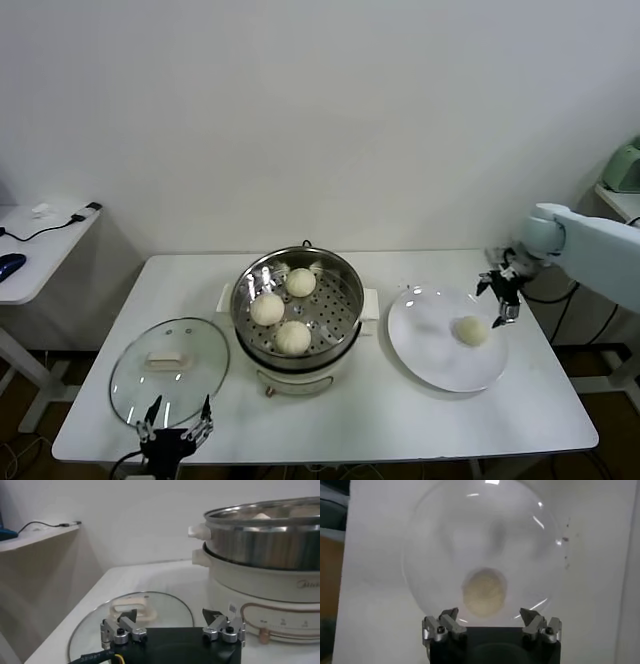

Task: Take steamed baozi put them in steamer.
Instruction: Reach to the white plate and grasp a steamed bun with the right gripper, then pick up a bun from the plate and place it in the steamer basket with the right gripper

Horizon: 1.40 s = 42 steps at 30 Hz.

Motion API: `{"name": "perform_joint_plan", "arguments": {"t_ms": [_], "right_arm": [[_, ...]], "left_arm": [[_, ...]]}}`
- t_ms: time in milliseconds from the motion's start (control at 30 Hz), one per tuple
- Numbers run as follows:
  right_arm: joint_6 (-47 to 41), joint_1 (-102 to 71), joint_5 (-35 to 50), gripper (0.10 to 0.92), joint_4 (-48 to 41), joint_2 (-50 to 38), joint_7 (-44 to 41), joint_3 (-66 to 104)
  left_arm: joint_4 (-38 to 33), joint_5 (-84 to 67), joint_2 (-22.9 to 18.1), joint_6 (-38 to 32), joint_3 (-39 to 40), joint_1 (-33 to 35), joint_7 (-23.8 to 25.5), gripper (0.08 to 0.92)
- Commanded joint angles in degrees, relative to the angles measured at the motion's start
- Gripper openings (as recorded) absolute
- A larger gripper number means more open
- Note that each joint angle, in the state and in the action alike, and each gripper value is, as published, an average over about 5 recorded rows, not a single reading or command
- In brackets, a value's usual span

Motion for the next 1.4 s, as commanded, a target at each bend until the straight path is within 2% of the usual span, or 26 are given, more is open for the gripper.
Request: {"name": "perform_joint_plan", "arguments": {"t_ms": [33, 433, 533, 700, 800, 967, 1167, 1400], "right_arm": [[-2.5, -11.5, -3.4, 0.823, -6.3, 2.2, 1.4, 9.1], [-3.5, -13.1, -4.8, 0.816, -8.4, 5.7, 3.1, 10.7], [-3.7, -13.0, -4.9, 0.767, -8.1, 5.7, 3.3, 10.9], [-3.9, -10.8, -3.7, 0.642, -6.0, 5.0, 2.7, 9.7], [-4.0, -6.0, -2.2, 0.611, -3.7, 4.0, 2.2, 6.5], [-4.9, 9.8, 7.9, 0.604, 2.9, 3.1, 1.6, -6.0], [-7.6, 33.6, 26.6, 0.607, 14.1, 6.7, 0.6, -22.3], [-13.4, 46.7, 44.4, 0.611, 25.1, 15.2, 2.9, -23.4]], "left_arm": [[0.3, 0.1, -0.1, 0.1, -0.1, 0.0, 0.0, 0.823], [0.9, 0.0, 0.1, 0.0, -0.1, -0.2, 0.0, 0.823], [0.8, -0.1, 0.2, 0.0, 0.0, -0.2, 0.0, 0.823], [0.5, 0.0, 0.2, 0.1, 0.1, -0.1, 0.0, 0.823], [0.0, 0.1, 0.2, 0.2, 0.2, 0.2, 0.0, 0.823], [-0.8, 0.2, 0.3, 0.3, 0.5, 0.6, 0.1, 0.823], [-1.4, 0.3, 0.5, 0.2, 0.9, 1.0, 0.1, 0.823], [-2.1, 0.3, 1.1, 0.4, 1.2, 1.0, 0.1, 0.823]]}}
